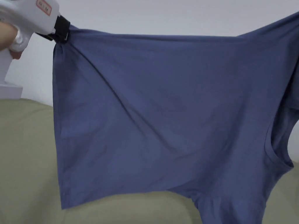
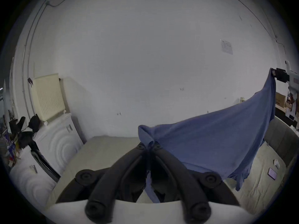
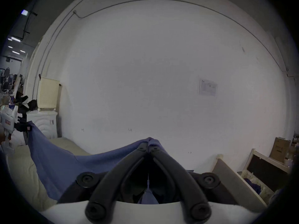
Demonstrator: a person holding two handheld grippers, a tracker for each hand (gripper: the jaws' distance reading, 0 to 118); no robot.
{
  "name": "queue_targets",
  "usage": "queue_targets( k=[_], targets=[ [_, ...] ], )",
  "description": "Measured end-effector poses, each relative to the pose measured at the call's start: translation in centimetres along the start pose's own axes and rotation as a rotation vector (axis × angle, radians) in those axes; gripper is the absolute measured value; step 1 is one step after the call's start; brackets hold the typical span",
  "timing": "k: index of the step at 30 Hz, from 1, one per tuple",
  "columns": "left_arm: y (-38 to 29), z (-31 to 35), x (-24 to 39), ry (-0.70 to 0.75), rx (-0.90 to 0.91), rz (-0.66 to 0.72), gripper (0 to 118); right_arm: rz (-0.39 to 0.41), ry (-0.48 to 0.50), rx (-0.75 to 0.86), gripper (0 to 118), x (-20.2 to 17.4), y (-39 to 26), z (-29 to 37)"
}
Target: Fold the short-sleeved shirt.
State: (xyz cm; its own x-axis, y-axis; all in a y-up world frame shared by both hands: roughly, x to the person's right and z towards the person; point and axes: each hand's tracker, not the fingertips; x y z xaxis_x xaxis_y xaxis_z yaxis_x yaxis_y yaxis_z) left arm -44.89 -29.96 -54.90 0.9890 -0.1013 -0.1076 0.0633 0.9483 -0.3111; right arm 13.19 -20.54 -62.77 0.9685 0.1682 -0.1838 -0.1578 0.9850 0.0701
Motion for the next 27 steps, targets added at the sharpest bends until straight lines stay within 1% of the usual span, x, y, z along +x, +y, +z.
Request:
queue_targets(
  k=[3,5,6,8,14,16,19,21,22,25,26,27],
  targets=[
    [1.2,-0.6,-0.2,0.033,0.025,0.009,4,-0.024,-0.026,0.005,0,-1.0,1.1,-0.1],
    [1.7,-0.7,-0.4,0.043,0.039,-0.003,4,-0.033,-0.022,0.018,0,-1.5,1.6,-0.1],
    [1.9,-0.7,-0.5,0.046,0.04,-0.011,4,-0.024,-0.017,0.026,0,-1.8,1.8,-0.1],
    [2.3,-1.0,-0.9,0.059,0.037,-0.029,4,0.021,-0.022,0.02,0,-2.5,2.3,-0.2],
    [1.9,-1.3,-1.7,0.06,0.026,-0.007,4,0.023,0.01,0.015,0,-3.1,2.0,0.6],
    [1.2,-0.9,-1.4,0.048,0.022,-0.011,4,0.035,0.022,-0.003,0,-3.5,1.4,1.3],
    [-0.5,-1.1,-1.7,0.025,-0.003,-0.011,4,0.075,0.039,-0.043,0,-3.7,0.1,2.4],
    [-2.0,-1.1,-1.8,0.007,-0.019,0.004,4,0.066,0.046,-0.082,0,-3.5,-1.1,3.1],
    [-2.8,-1.0,-1.9,-0.005,-0.03,0.022,4,0.058,0.065,-0.091,0,-3.4,-1.8,3.7],
    [-6.0,0.6,-0.9,0.04,0.008,0.032,4,0.061,0.1,-0.107,0,-3.5,-3.9,5.9],
    [-6.9,1.1,-0.8,0.032,0.007,0.037,4,0.066,0.114,-0.114,0,-3.6,-4.6,6.7],
    [-7.8,1.4,-1.2,-0.007,0.012,0.05,4,0.079,0.128,-0.135,0,-3.6,-5.4,7.5]
  ],
)
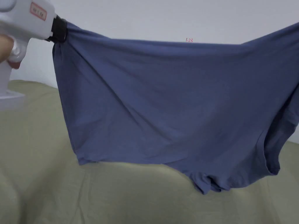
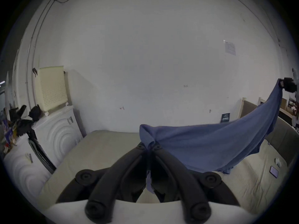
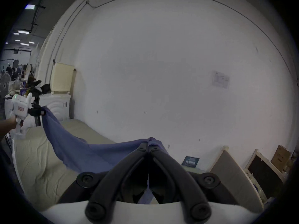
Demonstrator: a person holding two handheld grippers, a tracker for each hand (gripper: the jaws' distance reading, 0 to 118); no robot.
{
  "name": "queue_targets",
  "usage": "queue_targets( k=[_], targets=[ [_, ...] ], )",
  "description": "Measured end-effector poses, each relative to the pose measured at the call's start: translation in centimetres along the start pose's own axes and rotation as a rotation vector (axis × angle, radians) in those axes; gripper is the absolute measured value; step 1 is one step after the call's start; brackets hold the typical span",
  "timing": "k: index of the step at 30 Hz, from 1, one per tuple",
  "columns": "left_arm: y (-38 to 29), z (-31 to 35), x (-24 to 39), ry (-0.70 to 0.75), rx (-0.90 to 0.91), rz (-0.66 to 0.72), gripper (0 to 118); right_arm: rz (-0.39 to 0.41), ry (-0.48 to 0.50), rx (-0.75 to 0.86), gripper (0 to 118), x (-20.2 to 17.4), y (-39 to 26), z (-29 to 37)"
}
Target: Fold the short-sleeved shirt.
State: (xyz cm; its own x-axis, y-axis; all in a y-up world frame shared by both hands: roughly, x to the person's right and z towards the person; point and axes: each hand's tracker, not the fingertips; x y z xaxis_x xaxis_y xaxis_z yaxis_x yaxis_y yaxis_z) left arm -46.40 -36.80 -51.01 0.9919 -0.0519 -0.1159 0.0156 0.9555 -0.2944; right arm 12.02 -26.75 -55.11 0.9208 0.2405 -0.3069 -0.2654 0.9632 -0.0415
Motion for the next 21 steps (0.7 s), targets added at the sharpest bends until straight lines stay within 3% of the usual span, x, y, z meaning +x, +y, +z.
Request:
queue_targets(
  k=[13,21],
  targets=[
    [-11.9,11.9,-0.1,-0.149,-0.143,-0.019,4,-0.07,0.066,-0.083,0,-1.9,-11.0,13.4],
    [-22.0,18.7,-0.6,-0.158,-0.239,0.011,4,-0.14,0.114,-0.132,0,-5.6,-20.0,22.4]
  ],
)
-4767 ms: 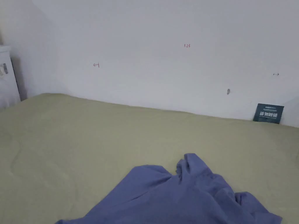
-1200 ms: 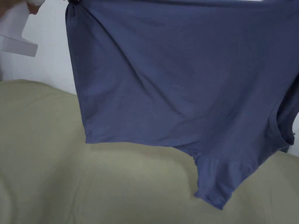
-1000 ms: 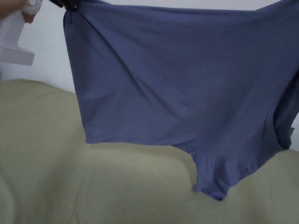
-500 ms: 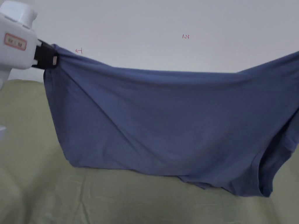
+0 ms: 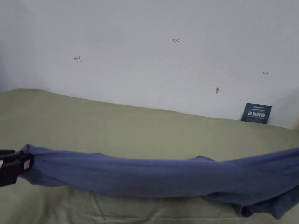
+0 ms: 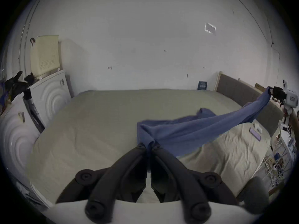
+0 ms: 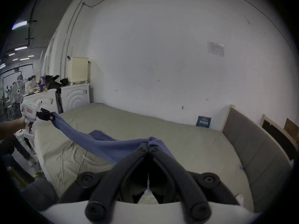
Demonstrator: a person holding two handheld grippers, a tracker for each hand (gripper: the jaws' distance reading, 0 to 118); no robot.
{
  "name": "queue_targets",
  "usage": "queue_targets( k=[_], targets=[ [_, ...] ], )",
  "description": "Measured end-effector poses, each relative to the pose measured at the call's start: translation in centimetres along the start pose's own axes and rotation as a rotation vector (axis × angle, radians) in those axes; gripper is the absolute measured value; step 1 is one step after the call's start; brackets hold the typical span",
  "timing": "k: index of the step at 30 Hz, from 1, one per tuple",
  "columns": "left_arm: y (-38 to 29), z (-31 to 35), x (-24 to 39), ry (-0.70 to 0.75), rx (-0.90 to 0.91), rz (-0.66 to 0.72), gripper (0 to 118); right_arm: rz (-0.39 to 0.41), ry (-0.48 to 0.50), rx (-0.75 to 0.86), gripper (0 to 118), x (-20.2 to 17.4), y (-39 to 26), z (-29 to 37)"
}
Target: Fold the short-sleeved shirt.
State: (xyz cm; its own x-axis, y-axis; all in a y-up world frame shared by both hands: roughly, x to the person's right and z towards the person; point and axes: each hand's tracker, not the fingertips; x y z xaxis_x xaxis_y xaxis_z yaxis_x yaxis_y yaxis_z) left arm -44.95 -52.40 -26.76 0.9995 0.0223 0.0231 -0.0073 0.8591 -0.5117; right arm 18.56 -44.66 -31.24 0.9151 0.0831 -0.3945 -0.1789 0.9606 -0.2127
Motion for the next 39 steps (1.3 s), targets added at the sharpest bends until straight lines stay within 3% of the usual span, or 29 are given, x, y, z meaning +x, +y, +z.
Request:
queue_targets(
  k=[3,12,17,21,22,23,24,25,26,27,28,32,38,39],
  targets=[
    [-4.0,0.9,0.1,-0.001,-0.033,0.0,4,0.002,0.02,-0.02,0,-1.7,-4.1,2.2],
    [-12.7,2.9,0.2,-0.045,-0.139,0.071,4,-0.232,0.008,-0.185,0,-4.6,-14.0,6.4],
    [-16.0,2.9,-0.2,-0.047,-0.21,0.085,4,-0.21,-0.022,-0.314,0,-5.2,-17.7,7.4],
    [-18.3,1.3,-0.8,-0.066,-0.284,0.096,5,-0.247,-0.048,-0.396,0,-4.9,-19.9,6.8],
    [-18.8,1.0,-0.7,-0.065,-0.295,0.086,7,-0.259,-0.041,-0.447,0,-4.8,-20.4,6.4],
    [-19.2,0.7,-0.7,-0.063,-0.316,0.077,16,-0.254,-0.064,-0.48,0,-4.8,-20.8,6.1],
    [-19.9,0.4,-0.9,-0.059,-0.324,0.073,29,-0.254,-0.06,-0.503,10,-4.7,-21.3,5.8],
    [-20.5,0.2,-1.1,-0.035,-0.347,0.072,47,-0.251,-0.071,-0.551,34,-4.2,-22.3,5.4],
    [-21.1,0.2,-1.5,-0.01,-0.38,0.102,74,-0.235,-0.123,-0.578,75,-4.1,-22.7,5.4],
    [-21.5,0.3,-2.0,-0.002,-0.395,0.148,83,-0.223,-0.148,-0.603,88,-4.0,-22.9,5.5],
    [-21.5,1.1,-2.1,-0.002,-0.394,0.211,84,-0.225,-0.171,-0.62,82,-3.9,-23.0,5.8],
    [-20.2,4.7,-1.9,0.09,-0.339,0.366,84,-0.268,-0.192,-0.462,83,-4.2,-21.0,8.1],
    [-15.2,8.8,4.8,0.17,-0.168,0.221,82,-0.311,-0.232,-0.303,83,-7.6,-16.5,8.3],
    [-14.7,9.1,5.9,0.187,-0.151,0.214,79,-0.318,-0.242,-0.296,76,-8.1,-16.2,8.1]
  ],
)
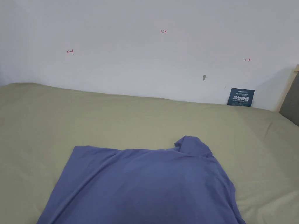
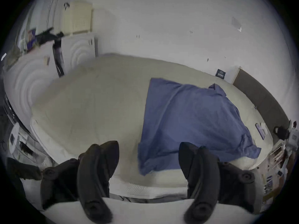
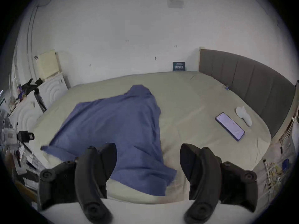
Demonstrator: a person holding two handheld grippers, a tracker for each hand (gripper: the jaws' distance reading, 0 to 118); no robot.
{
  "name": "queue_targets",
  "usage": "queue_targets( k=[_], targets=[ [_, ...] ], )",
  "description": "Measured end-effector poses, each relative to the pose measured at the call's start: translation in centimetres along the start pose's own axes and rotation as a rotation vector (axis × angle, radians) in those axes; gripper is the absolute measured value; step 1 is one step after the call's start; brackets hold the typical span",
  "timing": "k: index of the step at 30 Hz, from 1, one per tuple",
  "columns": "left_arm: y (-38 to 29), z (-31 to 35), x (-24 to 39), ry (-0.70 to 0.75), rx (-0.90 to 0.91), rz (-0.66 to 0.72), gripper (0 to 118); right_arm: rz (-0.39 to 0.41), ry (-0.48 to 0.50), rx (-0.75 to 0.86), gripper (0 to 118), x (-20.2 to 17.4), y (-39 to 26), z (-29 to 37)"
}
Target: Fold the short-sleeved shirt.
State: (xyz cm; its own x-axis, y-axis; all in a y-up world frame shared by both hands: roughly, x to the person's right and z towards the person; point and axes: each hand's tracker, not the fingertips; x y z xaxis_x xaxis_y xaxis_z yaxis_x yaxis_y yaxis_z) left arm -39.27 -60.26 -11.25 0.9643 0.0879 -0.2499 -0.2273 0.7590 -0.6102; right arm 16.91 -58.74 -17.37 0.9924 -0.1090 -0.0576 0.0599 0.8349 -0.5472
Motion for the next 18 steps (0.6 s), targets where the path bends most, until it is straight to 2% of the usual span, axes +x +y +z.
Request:
queue_targets(
  k=[1,2,3,4,5,6,8,9,13,15,16,17,18],
  targets=[
    [0.2,0.3,0.8,0.004,0.03,-0.005,75,-0.008,0.006,-0.004,58,-0.6,0.1,-0.1],
    [0.2,0.5,1.7,-0.014,0.024,-0.012,61,-0.012,0.015,-0.007,28,-1.3,0.1,-0.2],
    [0.1,0.6,2.4,-0.019,0.036,-0.028,61,-0.011,0.014,-0.007,28,-1.8,0.0,-0.1],
    [0.1,0.8,3.1,-0.01,0.058,-0.056,53,0.006,-0.001,-0.006,14,-2.5,-0.2,-0.1],
    [-0.7,-0.2,2.6,0.025,0.089,-0.077,19,0.055,-0.035,-0.001,0,-3.1,-0.5,-0.2],
    [-1.1,-0.4,2.8,0.041,0.092,-0.085,0,0.061,-0.062,0.01,0,-3.6,-0.7,0.1],
    [-1.7,0.3,3.0,0.055,0.08,-0.08,0,0.076,-0.008,-0.018,0,-4.1,-1.0,0.3],
    [-2.2,-0.1,3.0,0.009,0.054,-0.08,0,0.07,-0.005,-0.031,0,-4.3,-1.1,0.4],
    [-3.5,-0.5,2.4,0.02,0.026,-0.078,0,0.081,-0.002,-0.056,0,-4.9,-1.9,0.7],
    [-3.2,-1.4,1.4,-0.029,-0.017,-0.043,0,0.071,0.005,-0.07,0,-4.5,-2.6,0.6],
    [-3.0,-1.9,0.8,-0.049,-0.052,-0.027,7,0.071,0.0,-0.07,0,-4.5,-2.6,0.5],
    [-2.9,-2.2,0.4,-0.057,-0.093,-0.011,37,0.069,-0.004,-0.072,0,-4.4,-2.5,0.4],
    [-3.0,-2.6,0.0,-0.082,-0.106,-0.004,75,0.064,-0.003,-0.078,0,-4.0,-2.7,0.4]
  ],
)
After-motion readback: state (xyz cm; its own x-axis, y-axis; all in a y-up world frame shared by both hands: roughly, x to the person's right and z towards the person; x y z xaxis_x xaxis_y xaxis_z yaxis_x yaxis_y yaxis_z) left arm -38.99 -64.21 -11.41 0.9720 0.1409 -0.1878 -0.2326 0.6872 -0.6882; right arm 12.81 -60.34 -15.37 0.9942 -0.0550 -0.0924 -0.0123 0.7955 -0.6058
